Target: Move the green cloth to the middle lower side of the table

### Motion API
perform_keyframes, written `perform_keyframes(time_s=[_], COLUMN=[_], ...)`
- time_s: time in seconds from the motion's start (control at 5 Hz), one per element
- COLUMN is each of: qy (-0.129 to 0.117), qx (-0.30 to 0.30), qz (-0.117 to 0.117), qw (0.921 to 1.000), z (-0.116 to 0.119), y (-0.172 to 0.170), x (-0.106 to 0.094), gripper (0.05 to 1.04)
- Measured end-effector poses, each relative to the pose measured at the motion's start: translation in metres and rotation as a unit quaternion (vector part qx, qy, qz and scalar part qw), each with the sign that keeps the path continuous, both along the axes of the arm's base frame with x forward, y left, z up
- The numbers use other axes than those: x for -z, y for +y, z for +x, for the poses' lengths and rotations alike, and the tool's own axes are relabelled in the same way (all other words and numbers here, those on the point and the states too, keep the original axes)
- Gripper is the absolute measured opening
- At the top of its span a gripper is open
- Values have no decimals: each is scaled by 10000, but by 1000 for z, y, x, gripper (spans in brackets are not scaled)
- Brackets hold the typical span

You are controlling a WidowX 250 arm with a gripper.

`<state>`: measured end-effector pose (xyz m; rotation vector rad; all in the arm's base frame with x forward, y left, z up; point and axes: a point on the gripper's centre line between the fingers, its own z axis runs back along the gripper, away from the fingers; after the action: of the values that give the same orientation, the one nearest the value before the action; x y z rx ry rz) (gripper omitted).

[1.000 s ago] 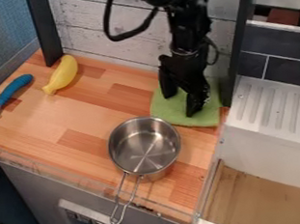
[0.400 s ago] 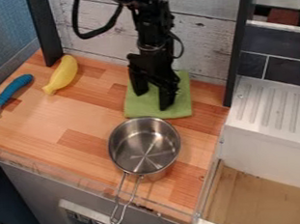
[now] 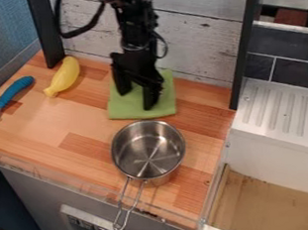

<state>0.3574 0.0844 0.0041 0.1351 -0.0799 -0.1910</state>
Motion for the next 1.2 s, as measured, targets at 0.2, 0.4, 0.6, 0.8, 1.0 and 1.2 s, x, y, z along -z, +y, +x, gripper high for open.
perform_keyframes(time_s=[0.2, 0.4, 0.6, 0.8, 1.0, 1.2], qy=[21, 107, 181, 342, 467, 683], qx=[-286, -655, -748, -722, -760, -904], qz=[76, -19, -17, 220, 197, 253], qw=[9996, 9978, 9970, 9966, 9958, 9932], z=[-9, -27, -40, -59, -74, -96], y=[21, 39, 41, 43, 43, 51], x=[-1, 1, 2, 0, 2, 3], gripper=[999, 999, 999, 999, 999, 999])
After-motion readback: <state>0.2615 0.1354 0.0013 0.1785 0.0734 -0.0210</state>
